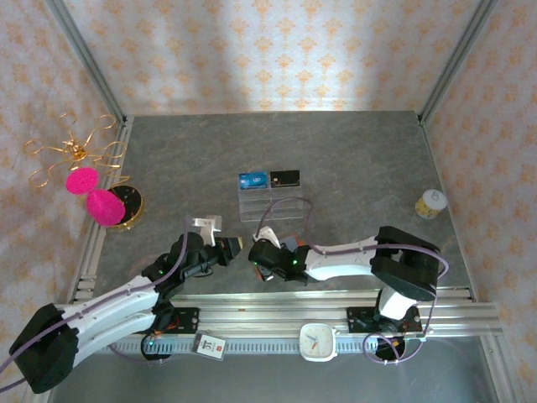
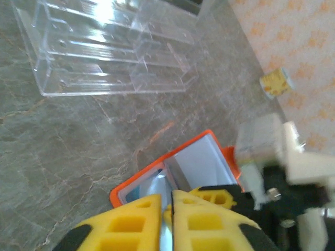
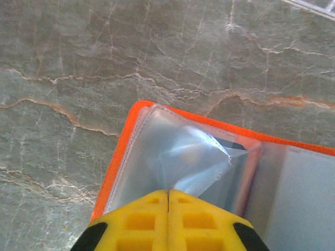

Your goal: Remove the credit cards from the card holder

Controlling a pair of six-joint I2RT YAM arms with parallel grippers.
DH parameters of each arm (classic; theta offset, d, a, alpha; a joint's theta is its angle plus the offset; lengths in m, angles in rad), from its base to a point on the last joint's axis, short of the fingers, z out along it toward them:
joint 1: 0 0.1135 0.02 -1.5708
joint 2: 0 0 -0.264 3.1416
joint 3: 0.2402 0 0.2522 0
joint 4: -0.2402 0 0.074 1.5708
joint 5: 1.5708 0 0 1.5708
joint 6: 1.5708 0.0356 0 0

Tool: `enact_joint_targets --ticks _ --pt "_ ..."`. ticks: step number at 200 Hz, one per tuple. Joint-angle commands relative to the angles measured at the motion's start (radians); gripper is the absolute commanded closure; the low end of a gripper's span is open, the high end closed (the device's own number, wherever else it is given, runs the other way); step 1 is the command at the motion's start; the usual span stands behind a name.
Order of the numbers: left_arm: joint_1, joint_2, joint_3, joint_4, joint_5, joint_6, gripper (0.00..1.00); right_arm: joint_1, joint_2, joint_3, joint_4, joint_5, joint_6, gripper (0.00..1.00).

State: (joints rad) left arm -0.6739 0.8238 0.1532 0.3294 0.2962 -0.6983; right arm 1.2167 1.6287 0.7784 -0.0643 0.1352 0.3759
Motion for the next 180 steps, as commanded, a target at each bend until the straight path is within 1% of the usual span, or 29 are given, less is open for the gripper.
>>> enact_joint_targets --ticks 1,12,63,83,99,109,122,135,146,159,180 --pt "-0.009 0.060 -0.010 0.121 0.078 -0.018 0.95 0.003 -0.082 -0.046 0.098 0.053 0.067 1.00" --pt "-0.018 0.093 -0.009 0.144 0.082 -0.019 1.00 0.001 -0.097 -0.055 0.114 0.061 0.087 1.00" --pt "-0.075 0.252 0.013 0.218 0.092 -0.021 1.00 0.000 -0.109 -0.068 0.142 0.047 0.142 1.00" --pt "-0.094 0.312 0.037 0.203 0.086 -0.018 1.00 0.000 -0.109 -0.080 0.159 0.039 0.160 1.00" --pt "-0.094 0.344 0.044 0.171 0.058 -0.020 1.00 0.001 -0.109 -0.087 0.173 0.038 0.173 1.00" --pt "-0.093 0.356 0.039 0.184 0.059 -0.020 1.00 0.001 -0.111 -0.090 0.179 0.031 0.172 0.99" --pt "-0.095 0.369 0.038 0.208 0.073 -0.026 1.00 0.000 -0.125 -0.092 0.172 0.041 0.178 0.91" --pt "-0.101 0.382 0.051 0.224 0.087 -0.026 1.00 0.000 -0.162 -0.106 0.169 0.061 0.186 0.77" --pt "-0.114 0.388 0.070 0.219 0.087 -0.022 1.00 0.001 -0.202 -0.123 0.169 0.084 0.194 0.69" --pt "-0.130 0.397 0.105 0.193 0.083 -0.006 0.99 0.001 -0.246 -0.139 0.150 0.119 0.210 0.67" --pt "-0.151 0.420 0.156 0.149 0.086 0.011 0.99 0.001 -0.319 -0.168 0.110 0.184 0.246 0.67"
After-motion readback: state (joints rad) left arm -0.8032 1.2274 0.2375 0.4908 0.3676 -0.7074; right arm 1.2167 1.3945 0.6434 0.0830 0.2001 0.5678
